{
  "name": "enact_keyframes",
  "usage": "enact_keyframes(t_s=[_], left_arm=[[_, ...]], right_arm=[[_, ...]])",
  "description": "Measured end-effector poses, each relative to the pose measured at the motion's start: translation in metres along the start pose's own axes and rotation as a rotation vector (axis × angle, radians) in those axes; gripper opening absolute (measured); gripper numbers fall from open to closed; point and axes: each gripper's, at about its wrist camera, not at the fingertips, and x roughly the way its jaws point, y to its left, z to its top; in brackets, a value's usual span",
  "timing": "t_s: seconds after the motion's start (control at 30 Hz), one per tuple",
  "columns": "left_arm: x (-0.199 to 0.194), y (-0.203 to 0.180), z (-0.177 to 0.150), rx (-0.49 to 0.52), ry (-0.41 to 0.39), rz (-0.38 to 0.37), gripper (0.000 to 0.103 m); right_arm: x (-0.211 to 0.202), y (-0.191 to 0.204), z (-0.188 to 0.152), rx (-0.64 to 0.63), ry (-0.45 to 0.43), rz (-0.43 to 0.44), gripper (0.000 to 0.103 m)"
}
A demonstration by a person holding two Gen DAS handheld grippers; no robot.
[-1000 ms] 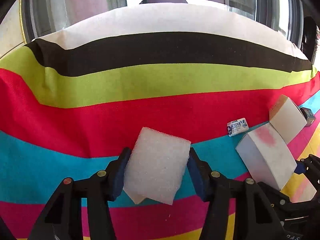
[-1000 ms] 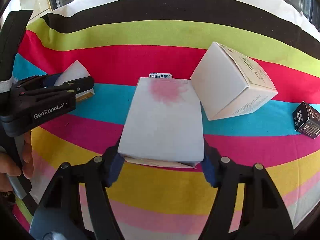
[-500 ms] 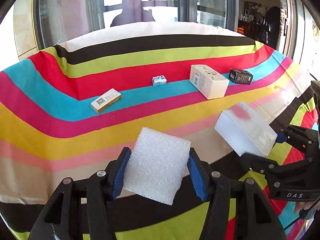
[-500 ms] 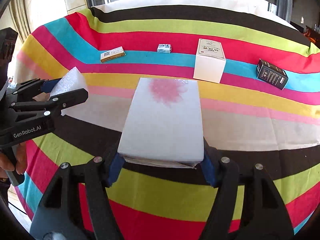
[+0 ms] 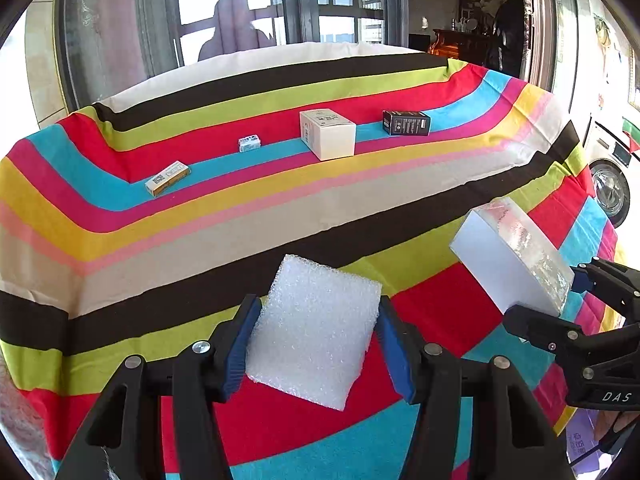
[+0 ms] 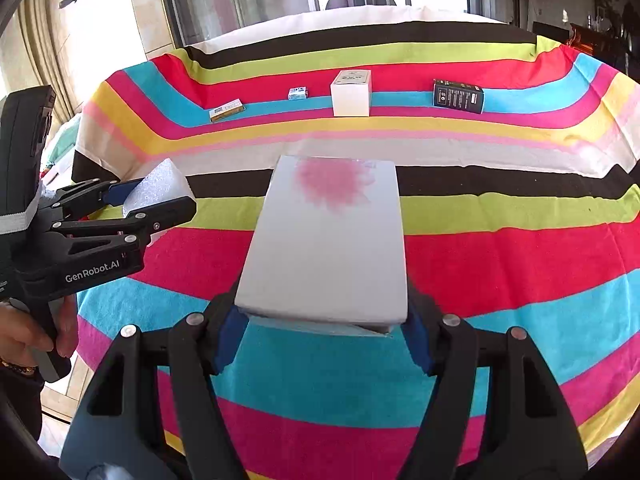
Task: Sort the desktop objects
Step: 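Carry the white box and foam block to the cardboard box and release both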
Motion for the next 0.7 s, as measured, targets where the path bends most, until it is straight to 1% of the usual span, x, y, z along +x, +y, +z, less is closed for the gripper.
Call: enact_keyframes(t_s=[0.1,0.33,0.7], left_arm=[[-0.005,-0.022,-0.008,0.037,-0.001,0.016,0.058],[-0.017,-0.060,-0.019,0.064,0.010,-0.013,0.058],[-0.025,-0.112,-0.024,0.167,0.020,-0.050,0.058]], right_arm=[[-0.020,-0.010,-0.014,0.034,-0.028,-0.030,0.070],[-0.058,-0.030,-0.041,0.059,-0.067,-0.095,0.070],[-0.094,-0.060,-0.073,0.139,-0.105,-0.129,0.070]])
